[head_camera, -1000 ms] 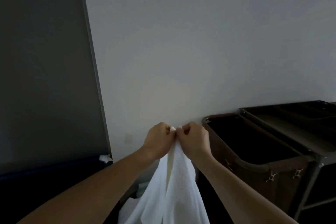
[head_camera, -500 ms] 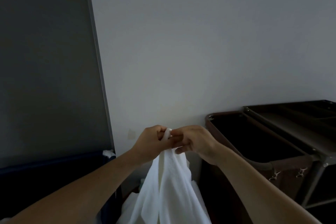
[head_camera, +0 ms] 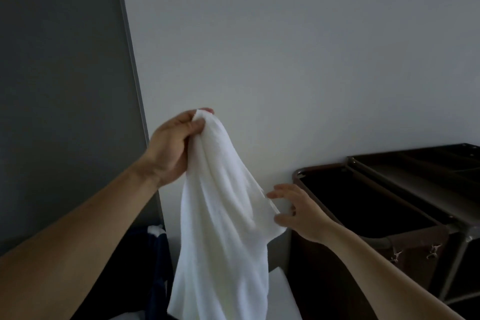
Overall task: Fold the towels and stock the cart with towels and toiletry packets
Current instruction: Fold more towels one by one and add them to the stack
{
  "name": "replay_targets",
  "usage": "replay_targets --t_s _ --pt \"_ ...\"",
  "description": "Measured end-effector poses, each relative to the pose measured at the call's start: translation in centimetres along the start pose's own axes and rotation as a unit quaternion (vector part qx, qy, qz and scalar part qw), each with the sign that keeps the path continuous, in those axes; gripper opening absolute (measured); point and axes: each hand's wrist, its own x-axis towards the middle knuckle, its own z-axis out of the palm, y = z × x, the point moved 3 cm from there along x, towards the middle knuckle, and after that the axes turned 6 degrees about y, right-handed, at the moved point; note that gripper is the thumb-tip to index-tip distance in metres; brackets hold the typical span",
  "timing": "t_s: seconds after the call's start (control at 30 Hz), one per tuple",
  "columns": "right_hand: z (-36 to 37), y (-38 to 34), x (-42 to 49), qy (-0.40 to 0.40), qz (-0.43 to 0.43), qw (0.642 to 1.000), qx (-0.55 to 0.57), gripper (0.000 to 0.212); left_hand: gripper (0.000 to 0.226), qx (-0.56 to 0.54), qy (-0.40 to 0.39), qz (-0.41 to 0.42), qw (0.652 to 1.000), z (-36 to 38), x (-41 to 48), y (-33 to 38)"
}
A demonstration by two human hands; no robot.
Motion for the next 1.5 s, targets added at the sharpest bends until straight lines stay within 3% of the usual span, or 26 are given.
replay_targets --t_s 0.1,0.27,0.37,0.47,0.57,0.7,0.77,0.83,0.93,1.0,1.07,1.13,1.2,1.33,1.43,1.5 --pt "0.5 -0.3 -0.5 -0.017 -0.048 0.998 -0.026 0.039 0.022 -0.007 0.003 0.037 0.999 -0.1 1.2 1.4" --pt "1.2 -1.0 -2.5 0.06 -0.145 0.987 -0.027 0.059 0.019 0.005 0.054 0.058 0.997 -1.1 1.9 1.6" --pt "1.7 -0.4 -3.0 0.06 -0.153 0.986 -0.016 0.047 0.02 0.0 0.058 0.065 0.996 -1.4 1.9 1.6" --pt "2.0 0.7 -2.9 -0.013 -0.098 0.995 0.007 0.029 0.02 -0.003 0.052 0.066 0.996 -1.8 2.2 1.8" --pt "1.2 1.3 -2.0 -0.07 -0.068 0.994 -0.058 0.028 0.021 0.017 0.038 0.059 0.997 -2.9 2.9 1.9" --pt "-2.0 -0.4 -0.9 -0.065 -0.101 0.984 -0.129 0.008 0.023 0.068 0.069 0.05 0.994 -5.5 3.8 2.1" --pt "-4.3 -1.9 -0.7 -0.026 -0.126 0.989 -0.075 0.021 0.022 0.139 0.138 0.059 0.979 -7.5 4.2 2.2" --pt "-6.6 -4.3 -0.5 0.025 -0.139 0.988 0.058 0.034 0.017 0.265 0.204 0.082 0.939 -9.4 4.3 2.2" --pt "-9.8 -9.3 0.2 0.07 -0.188 0.963 0.179 0.024 0.023 0.349 0.243 0.092 0.9 -11.1 4.7 2.2" --pt "-10.5 -11.9 0.7 0.055 -0.209 0.966 0.144 0.025 0.025 0.354 0.271 0.108 0.889 -11.2 5.0 2.9" --pt "-9.2 -13.0 0.5 0.017 -0.24 0.97 0.017 0.02 0.025 0.336 0.288 0.118 0.889 -11.0 5.3 3.5" --pt "-6.7 -13.0 -0.3 -0.03 -0.267 0.957 -0.107 0.023 0.022 0.303 0.279 0.128 0.902 -10.3 5.6 3.8" --pt "-4.5 -12.6 -0.9 -0.071 -0.261 0.951 -0.152 0.032 0.016 0.282 0.254 0.135 0.915 -9.1 5.7 3.6" --pt "-0.8 -10.4 -1.0 -0.11 -0.159 0.98 -0.055 0.031 0.015 0.28 0.202 0.136 0.929 -6.1 5.3 1.8" --pt "2.3 -8.8 -1.8 -0.098 -0.123 0.987 -0.039 0.008 0.014 0.324 0.194 0.147 0.914 -4.8 4.9 0.6" --pt "3.6 -8.6 -2.2 -0.067 -0.125 0.99 -0.015 0.019 0.014 0.358 0.182 0.157 0.902 -4.0 4.5 -0.1"
